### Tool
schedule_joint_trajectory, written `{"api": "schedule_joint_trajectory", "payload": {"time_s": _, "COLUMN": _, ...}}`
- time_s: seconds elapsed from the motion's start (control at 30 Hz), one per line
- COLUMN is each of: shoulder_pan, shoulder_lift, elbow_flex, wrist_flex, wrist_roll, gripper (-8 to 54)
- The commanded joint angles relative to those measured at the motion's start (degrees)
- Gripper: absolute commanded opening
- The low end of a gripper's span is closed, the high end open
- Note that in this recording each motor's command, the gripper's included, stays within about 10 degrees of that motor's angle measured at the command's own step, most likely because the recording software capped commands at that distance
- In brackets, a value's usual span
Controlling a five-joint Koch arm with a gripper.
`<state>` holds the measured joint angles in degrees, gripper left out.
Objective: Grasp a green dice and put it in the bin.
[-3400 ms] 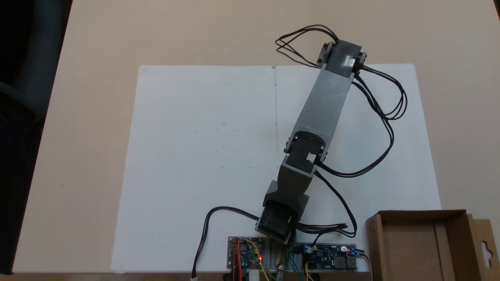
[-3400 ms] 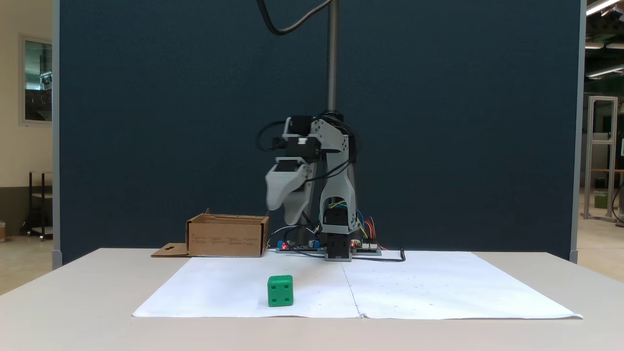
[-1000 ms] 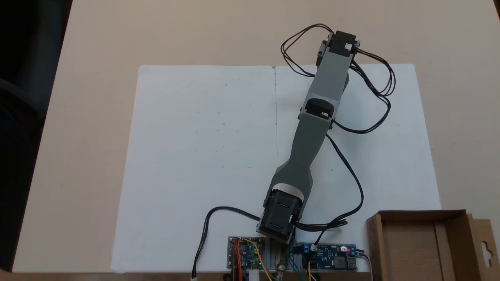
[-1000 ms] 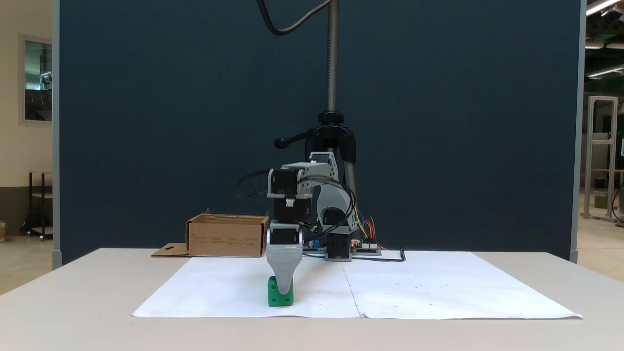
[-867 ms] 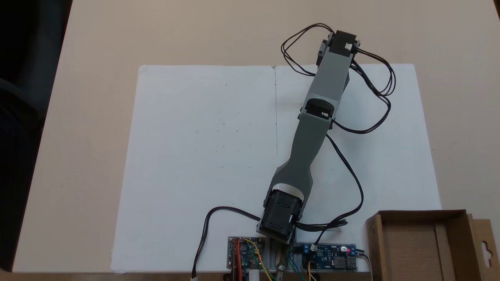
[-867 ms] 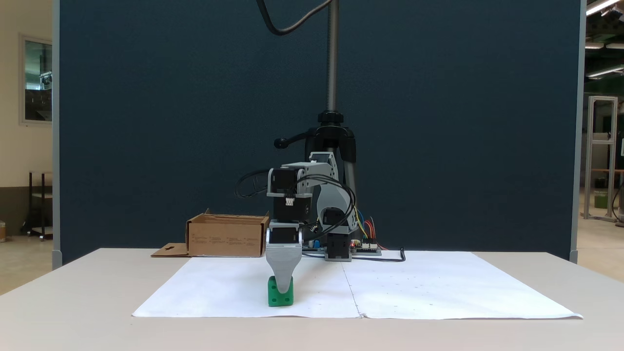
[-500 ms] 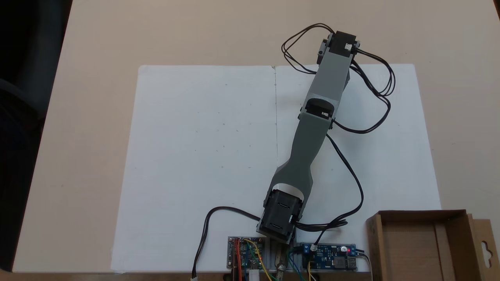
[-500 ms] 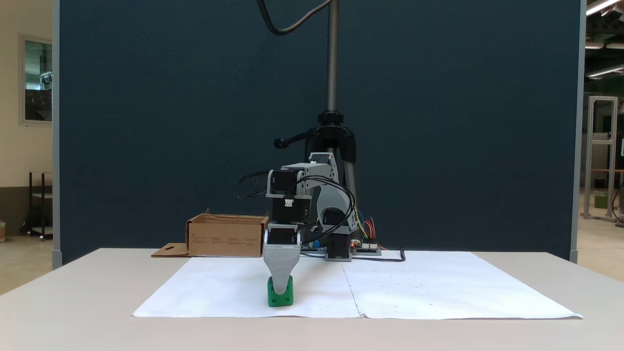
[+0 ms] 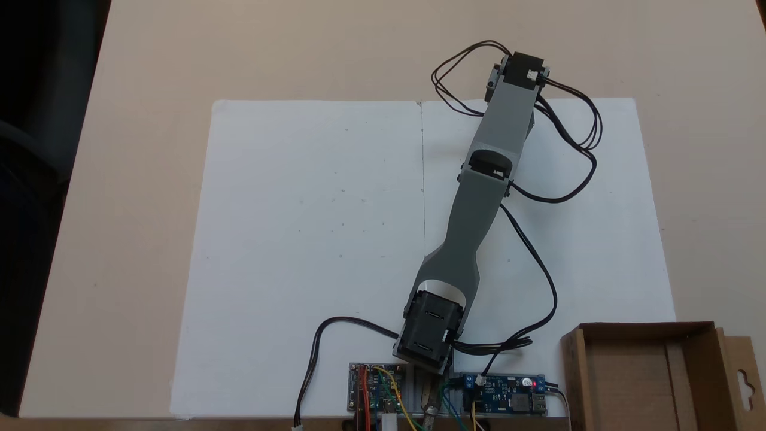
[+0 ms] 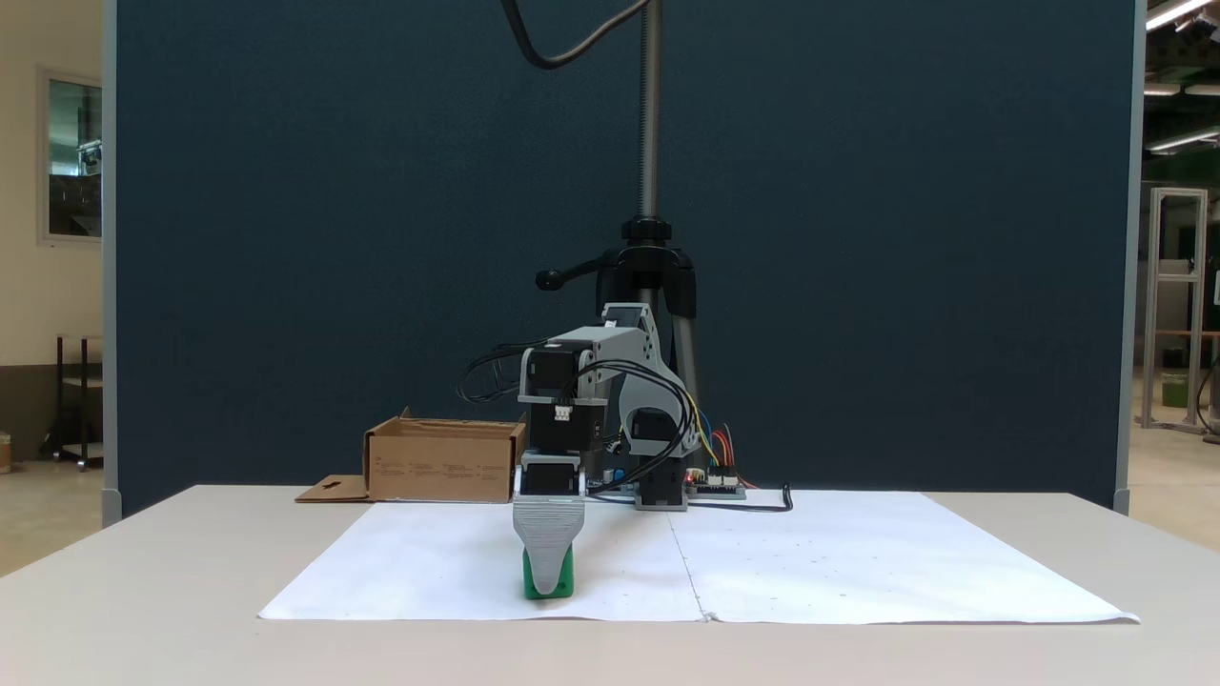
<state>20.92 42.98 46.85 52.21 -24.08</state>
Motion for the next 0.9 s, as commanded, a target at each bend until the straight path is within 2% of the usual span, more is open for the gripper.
{"api": "schedule_joint_trajectory", "payload": {"time_s": 0.0, "shoulder_pan": 0.97, "shoulder_lift": 1.67, "elbow_flex": -2.29, "wrist_flex": -1.93, "wrist_roll": -5.1, "gripper": 40.9}}
{"api": "schedule_joint_trajectory", "payload": {"time_s": 0.5, "shoulder_pan": 1.67, "shoulder_lift": 1.23, "elbow_flex": -2.29, "wrist_flex": -2.37, "wrist_roll": -5.19, "gripper": 39.5}}
{"api": "schedule_joint_trajectory", "payload": {"time_s": 0.6, "shoulder_pan": 1.67, "shoulder_lift": 1.23, "elbow_flex": -2.29, "wrist_flex": -2.29, "wrist_roll": -5.1, "gripper": 32.5}}
{"api": "schedule_joint_trajectory", "payload": {"time_s": 0.73, "shoulder_pan": 1.76, "shoulder_lift": 1.23, "elbow_flex": -2.29, "wrist_flex": -2.29, "wrist_roll": -5.1, "gripper": 26.9}}
{"api": "schedule_joint_trajectory", "payload": {"time_s": 0.87, "shoulder_pan": 1.76, "shoulder_lift": 1.32, "elbow_flex": -2.37, "wrist_flex": -2.37, "wrist_roll": -5.19, "gripper": 14.7}}
